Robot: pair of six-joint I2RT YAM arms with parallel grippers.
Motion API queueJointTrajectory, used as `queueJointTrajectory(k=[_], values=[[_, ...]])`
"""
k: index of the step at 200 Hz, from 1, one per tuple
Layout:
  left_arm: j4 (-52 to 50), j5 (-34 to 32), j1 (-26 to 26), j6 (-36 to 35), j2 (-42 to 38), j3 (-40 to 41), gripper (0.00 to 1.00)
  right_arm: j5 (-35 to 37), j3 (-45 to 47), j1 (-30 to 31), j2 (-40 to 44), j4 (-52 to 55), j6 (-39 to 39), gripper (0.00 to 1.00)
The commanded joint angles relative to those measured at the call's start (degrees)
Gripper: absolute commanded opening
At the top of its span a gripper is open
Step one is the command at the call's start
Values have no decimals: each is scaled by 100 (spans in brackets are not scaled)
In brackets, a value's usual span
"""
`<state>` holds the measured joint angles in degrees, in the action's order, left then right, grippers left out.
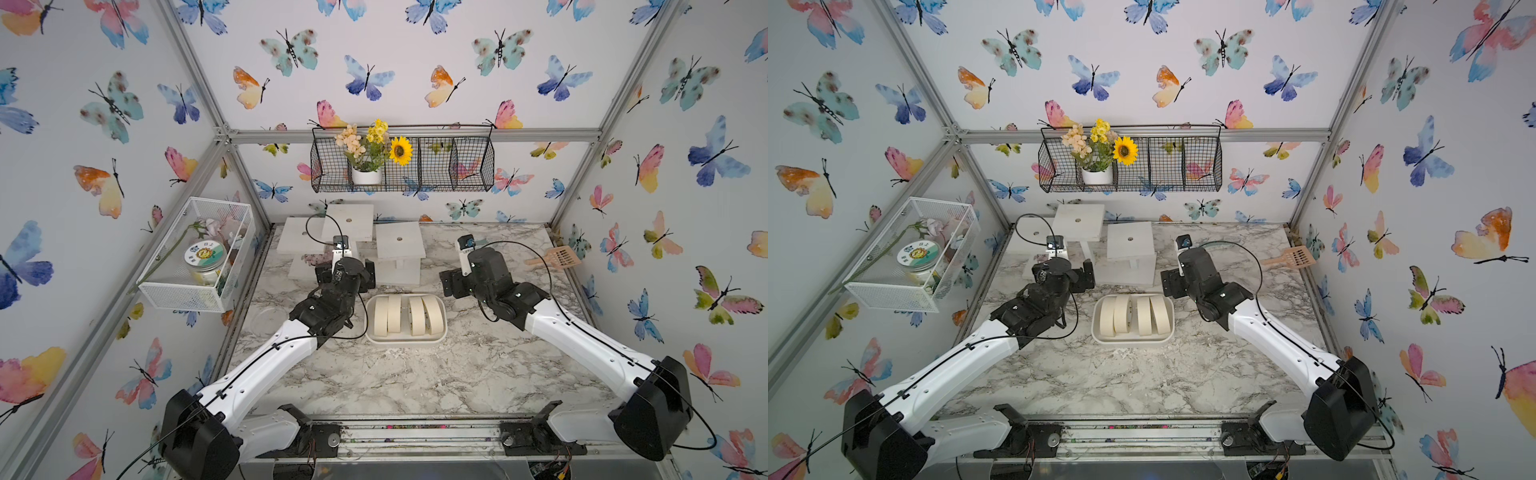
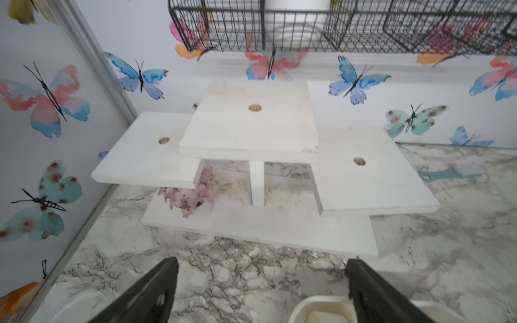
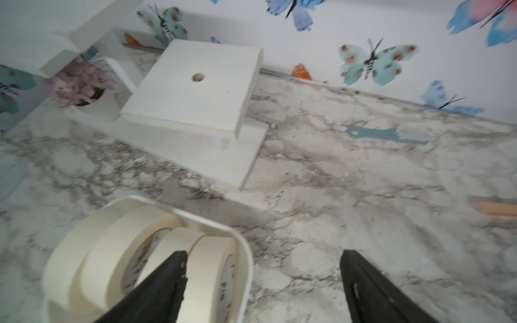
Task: Take out the art tape in the storage box
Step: Pick up the art tape from the storage box.
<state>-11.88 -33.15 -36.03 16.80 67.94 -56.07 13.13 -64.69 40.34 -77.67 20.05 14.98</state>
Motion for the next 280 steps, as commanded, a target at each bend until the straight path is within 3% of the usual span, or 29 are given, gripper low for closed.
queueJointTrajectory(k=[1, 19, 103, 181, 213, 280], values=[[-1275, -35, -122, 772, 4, -55, 97, -161, -201, 362, -169, 1423, 793, 79], [-1352, 113, -133, 904, -86, -2, 97, -162, -350, 716, -405, 1718, 891, 78], [-1450, -76, -132, 1096, -450, 320, 98, -355, -251, 724, -1057, 1476, 933, 80], [-1412, -176, -130, 1111, -501, 443, 98, -311, -176, 721, -1445, 1290, 1033, 67], [-1437, -190, -130, 1126, -570, 461, 98, -278, -220, 721, -1523, 1152, 998, 56], [-1366, -179, -132, 1184, -498, 494, 99, -82, -713, 721, -1253, 1794, 860, 8]])
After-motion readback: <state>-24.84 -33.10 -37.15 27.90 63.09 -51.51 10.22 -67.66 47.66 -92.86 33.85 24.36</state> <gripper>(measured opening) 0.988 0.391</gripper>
